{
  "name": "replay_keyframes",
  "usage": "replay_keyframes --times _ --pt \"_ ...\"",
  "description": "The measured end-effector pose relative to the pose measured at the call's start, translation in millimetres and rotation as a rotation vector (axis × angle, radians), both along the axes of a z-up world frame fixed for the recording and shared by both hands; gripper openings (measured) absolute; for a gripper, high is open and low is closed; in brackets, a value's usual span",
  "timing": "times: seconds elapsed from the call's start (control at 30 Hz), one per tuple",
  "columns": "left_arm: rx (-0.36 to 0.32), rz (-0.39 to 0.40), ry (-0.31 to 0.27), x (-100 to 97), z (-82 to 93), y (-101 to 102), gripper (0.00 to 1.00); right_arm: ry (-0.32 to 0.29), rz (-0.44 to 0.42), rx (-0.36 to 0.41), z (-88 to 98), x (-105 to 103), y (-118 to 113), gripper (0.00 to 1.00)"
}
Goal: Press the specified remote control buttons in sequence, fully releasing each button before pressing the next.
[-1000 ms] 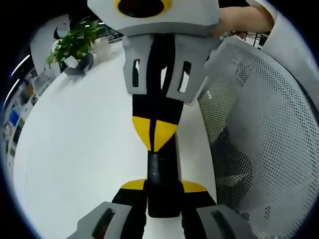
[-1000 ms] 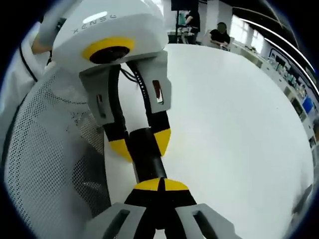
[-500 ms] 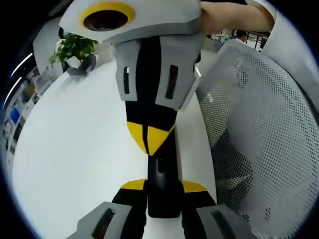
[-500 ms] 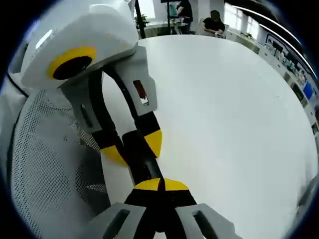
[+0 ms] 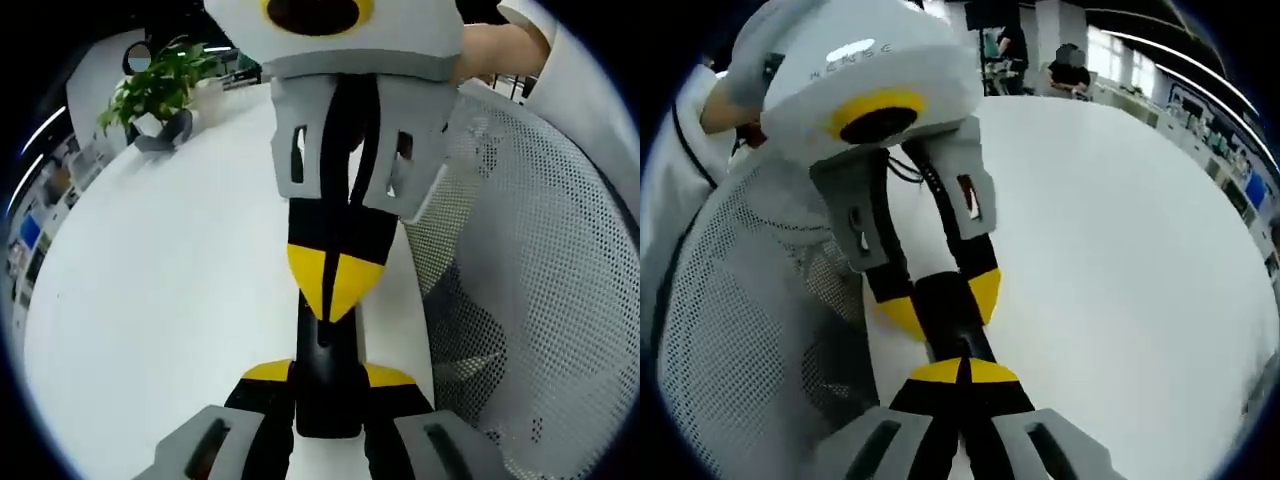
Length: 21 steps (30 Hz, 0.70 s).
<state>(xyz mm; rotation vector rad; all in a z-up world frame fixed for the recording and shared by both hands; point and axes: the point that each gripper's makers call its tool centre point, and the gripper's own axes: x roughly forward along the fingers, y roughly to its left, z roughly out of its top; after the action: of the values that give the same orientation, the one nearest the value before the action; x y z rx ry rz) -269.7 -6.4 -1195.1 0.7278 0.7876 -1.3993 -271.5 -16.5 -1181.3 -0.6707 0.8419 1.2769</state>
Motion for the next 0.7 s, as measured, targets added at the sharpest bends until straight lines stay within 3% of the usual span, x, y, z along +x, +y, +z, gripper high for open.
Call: replay_keyframes --times 0.1,0.27,0.5,0.7 --pt "-0.007 -0.001 0.001 -0.2 0.5 0.1 0.24 -0.058 0.049 -0.035 -1.3 1.2 0.9 0.0" --pt "-0.052 0.018 0.027 1.5 1.0 0.7 0.24 -0.062 0.027 -0.055 -2.6 1.7 2.5 0.0" --pt "-0.023 0.003 0.006 1.2 0.0 -1.1 0.24 -0.075 0.003 -0.082 -3.4 1.3 2.0 0.0" --pt "-0.001 -0.002 0.002 0.3 -0.1 -1.1 0.24 -0.106 0.033 -0.033 -1.9 0.9 3.0 0.0"
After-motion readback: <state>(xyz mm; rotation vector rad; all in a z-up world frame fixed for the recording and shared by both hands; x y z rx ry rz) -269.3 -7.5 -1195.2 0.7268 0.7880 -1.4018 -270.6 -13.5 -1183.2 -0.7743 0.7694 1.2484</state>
